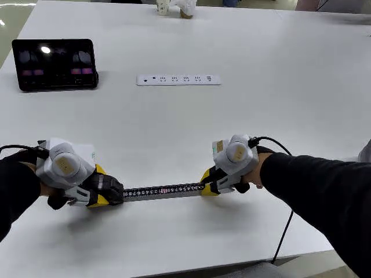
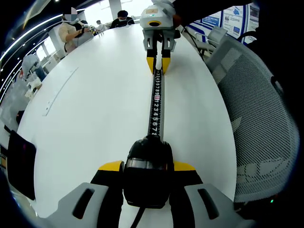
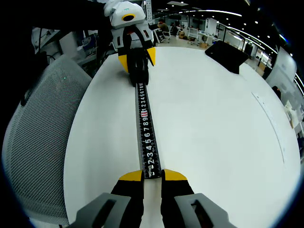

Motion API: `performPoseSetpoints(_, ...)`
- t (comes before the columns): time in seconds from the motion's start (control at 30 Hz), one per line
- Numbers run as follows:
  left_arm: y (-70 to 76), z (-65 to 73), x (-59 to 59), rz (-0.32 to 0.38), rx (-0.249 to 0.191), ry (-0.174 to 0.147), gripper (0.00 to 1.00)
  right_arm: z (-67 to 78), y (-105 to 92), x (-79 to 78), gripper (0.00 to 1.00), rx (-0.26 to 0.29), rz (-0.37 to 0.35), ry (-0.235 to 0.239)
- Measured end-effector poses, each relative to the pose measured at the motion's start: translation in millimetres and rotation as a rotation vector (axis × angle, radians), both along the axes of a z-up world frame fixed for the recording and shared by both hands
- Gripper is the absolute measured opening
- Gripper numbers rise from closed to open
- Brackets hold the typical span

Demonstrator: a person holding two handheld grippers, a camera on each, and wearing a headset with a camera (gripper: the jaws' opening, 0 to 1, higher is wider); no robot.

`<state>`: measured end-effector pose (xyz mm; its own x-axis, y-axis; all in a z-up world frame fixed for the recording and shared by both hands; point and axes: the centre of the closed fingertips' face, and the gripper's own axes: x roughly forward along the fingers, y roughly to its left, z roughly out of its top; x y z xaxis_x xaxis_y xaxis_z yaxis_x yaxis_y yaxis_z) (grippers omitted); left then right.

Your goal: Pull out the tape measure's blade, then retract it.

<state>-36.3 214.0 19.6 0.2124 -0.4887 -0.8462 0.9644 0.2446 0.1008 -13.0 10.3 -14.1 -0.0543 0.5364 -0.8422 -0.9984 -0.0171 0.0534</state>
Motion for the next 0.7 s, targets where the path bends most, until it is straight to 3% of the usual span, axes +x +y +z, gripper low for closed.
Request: performPoseSetpoints(0.7,-0.1,0.9,-1.0,0.001,0.001,-0.004,0.31,0.4,-10.4,-0.2,0.10,-0.022,0.003,-0.001)
